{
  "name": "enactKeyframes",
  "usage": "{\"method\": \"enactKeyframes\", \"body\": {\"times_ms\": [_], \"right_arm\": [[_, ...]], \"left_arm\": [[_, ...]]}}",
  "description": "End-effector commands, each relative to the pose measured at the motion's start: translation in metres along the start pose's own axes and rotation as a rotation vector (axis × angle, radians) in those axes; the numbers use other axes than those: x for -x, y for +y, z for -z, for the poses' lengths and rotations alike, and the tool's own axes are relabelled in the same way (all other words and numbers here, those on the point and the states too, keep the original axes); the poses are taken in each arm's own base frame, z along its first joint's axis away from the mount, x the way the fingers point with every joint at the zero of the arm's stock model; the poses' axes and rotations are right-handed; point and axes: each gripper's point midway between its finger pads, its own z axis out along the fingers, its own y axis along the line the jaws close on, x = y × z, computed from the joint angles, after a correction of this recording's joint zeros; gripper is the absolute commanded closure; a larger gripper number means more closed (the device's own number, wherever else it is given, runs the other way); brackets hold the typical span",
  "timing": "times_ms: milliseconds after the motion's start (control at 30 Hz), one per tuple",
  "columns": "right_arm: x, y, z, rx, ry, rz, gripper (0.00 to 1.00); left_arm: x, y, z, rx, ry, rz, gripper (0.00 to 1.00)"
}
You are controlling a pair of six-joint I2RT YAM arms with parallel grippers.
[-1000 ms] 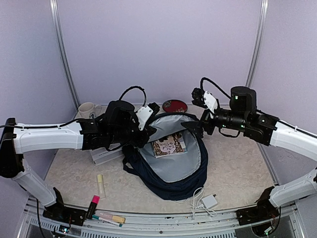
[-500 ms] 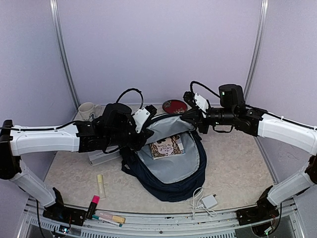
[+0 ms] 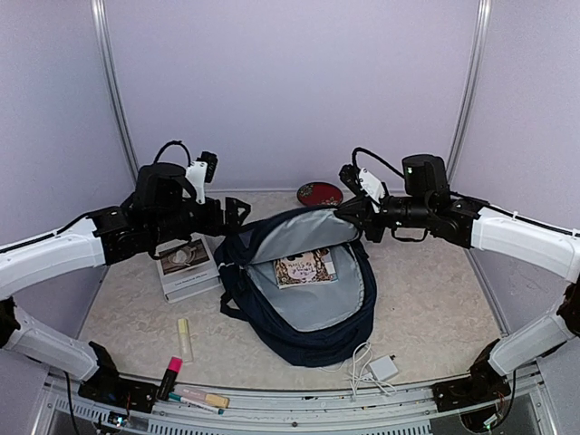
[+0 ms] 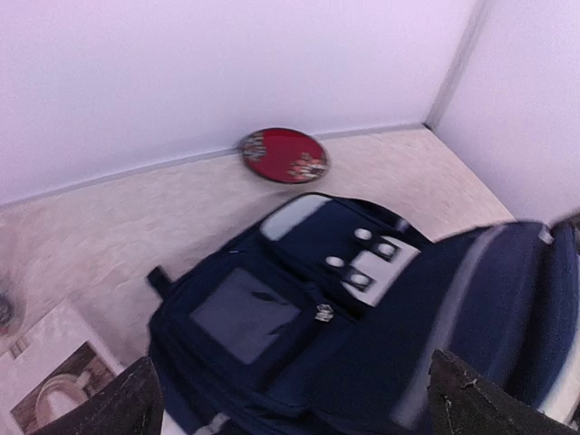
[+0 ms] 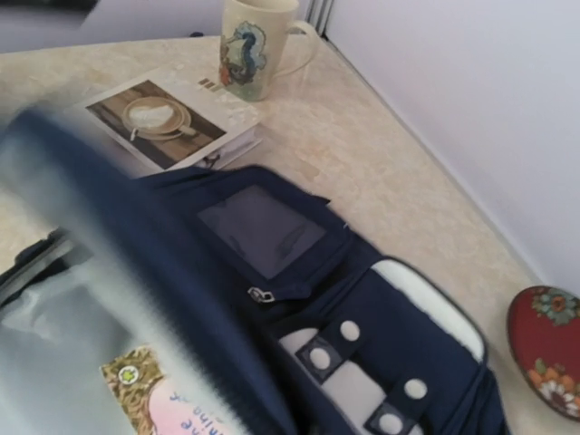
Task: Pack the student bag
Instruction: Move the book to the center of the board.
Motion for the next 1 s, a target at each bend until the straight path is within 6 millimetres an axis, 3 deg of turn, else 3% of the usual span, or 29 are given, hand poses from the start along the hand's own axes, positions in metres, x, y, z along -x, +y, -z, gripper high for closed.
{"method": "enactKeyframes", "body": {"times_ms": [0, 133, 367, 567, 733, 867, 967], "right_arm": [[0.000, -0.016, -0.002, -0.036, -0.001, -0.035, 1.00], [-0.002, -0.013, -0.002, -0.022, 0.003, -0.038, 1.00], [0.003, -0.006, 0.003, 0.006, -0.020, -0.024, 1.00], [0.004, -0.002, 0.012, 0.003, -0.034, -0.010, 1.00], [0.006, -0.002, 0.016, -0.004, -0.044, 0.004, 1.00], [0.005, -0.004, 0.014, -0.010, -0.035, 0.005, 1.00], [0.004, -0.004, 0.013, -0.010, -0.033, 0.004, 1.00]], "left_arm": [[-0.036, 0.091, -0.005, 0.274, 0.123, 0.185, 0.01], [-0.077, 0.160, -0.009, 0.513, 0.206, 0.252, 0.01], [-0.117, 0.222, -0.034, 0.608, 0.259, 0.364, 0.01], [-0.116, 0.268, -0.053, 0.688, 0.250, 0.378, 0.01], [-0.114, 0.314, -0.058, 0.641, 0.187, 0.532, 0.03], [-0.109, 0.325, -0.067, 0.637, 0.180, 0.499, 0.03], [-0.117, 0.331, -0.076, 0.644, 0.217, 0.484, 0.03]]}}
